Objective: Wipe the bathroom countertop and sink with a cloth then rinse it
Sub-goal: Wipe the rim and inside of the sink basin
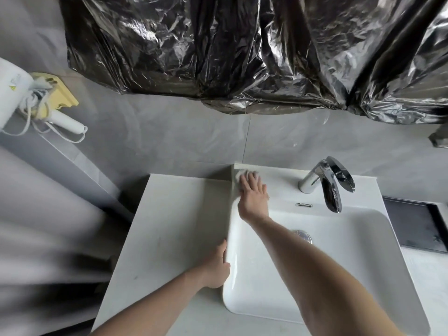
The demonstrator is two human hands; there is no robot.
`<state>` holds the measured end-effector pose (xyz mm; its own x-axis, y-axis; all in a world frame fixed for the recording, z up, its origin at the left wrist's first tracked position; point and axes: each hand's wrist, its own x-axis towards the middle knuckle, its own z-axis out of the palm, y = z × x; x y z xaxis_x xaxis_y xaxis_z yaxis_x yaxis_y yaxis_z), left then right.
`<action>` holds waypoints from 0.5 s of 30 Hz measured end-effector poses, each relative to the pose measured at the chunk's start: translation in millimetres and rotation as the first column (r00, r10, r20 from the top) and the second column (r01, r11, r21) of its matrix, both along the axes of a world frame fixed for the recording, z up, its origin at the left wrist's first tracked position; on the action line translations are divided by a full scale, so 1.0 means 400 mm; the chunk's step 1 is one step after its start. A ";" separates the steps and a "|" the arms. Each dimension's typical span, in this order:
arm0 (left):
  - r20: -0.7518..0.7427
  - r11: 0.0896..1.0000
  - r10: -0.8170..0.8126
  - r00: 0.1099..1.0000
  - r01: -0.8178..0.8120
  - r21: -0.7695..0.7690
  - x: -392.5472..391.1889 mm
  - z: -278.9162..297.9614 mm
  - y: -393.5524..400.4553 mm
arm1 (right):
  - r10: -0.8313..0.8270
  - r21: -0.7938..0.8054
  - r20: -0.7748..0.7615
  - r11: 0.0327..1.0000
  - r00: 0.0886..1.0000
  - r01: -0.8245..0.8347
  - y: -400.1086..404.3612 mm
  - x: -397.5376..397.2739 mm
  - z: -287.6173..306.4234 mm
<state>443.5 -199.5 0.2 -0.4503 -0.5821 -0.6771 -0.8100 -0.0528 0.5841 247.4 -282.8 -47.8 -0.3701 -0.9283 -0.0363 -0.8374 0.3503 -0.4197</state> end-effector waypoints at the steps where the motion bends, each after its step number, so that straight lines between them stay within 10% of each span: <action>1: 0.002 1.000 0.009 1.000 -0.009 0.012 0.000 -0.003 0.000 | 0.066 -0.016 0.012 0.998 0.998 -0.065 -0.002 0.019 0.001; 6: -0.001 1.000 0.028 1.000 -0.028 -0.009 -0.002 -0.003 0.002 | 0.240 -0.036 -0.004 0.970 0.971 -0.240 0.056 -0.060 -0.010; 15: 0.011 1.000 0.019 1.000 -0.019 0.000 -0.007 0.005 0.003 | -0.137 -0.035 -0.065 0.990 0.988 0.135 0.296 -0.281 -0.018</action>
